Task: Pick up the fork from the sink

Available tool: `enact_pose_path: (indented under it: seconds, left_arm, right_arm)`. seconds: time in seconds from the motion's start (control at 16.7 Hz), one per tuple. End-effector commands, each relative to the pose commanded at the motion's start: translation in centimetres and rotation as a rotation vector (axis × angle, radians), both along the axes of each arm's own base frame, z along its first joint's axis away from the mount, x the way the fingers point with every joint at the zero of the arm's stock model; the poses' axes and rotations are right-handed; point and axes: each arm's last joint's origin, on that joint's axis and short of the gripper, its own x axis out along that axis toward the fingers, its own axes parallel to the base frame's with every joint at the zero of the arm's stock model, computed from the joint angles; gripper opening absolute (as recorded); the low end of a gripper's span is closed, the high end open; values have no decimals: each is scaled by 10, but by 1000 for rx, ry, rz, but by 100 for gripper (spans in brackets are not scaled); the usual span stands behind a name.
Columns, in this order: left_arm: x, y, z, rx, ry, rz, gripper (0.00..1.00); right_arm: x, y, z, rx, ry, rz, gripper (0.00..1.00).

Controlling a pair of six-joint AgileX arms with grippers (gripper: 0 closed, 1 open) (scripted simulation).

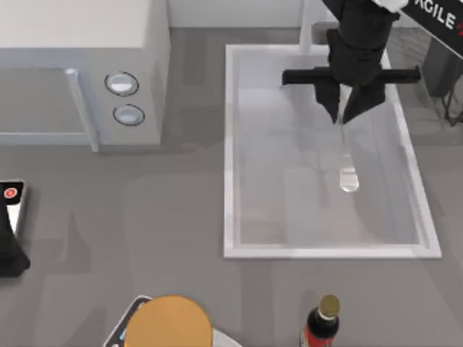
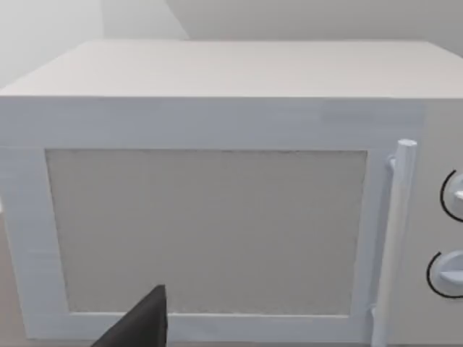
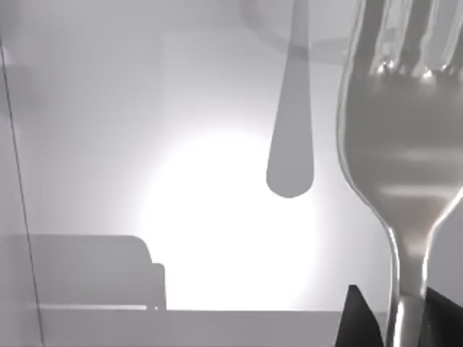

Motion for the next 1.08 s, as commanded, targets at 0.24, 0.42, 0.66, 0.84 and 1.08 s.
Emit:
enact_pose_path:
  seconds: [0.24,0.42,0.66,0.84,1.08]
  left_arm:
    - [0,0,0,0,0,0,100]
    - [0,0,0,0,0,0,100]
    - [0,0,0,0,0,0,100]
    - [0,0,0,0,0,0,100]
    - [0,0,0,0,0,0,100]
  right_arm:
    - [-16,-55,32,-2,1,-1,0]
    - [-49,-109,54,-7,28,-3,0]
    - [-106,-167,72,-5,49,-6,0]
    - [-134,-189,78,-2,47,-7,0]
    - [-139,-193,79,-1,46,-7,0]
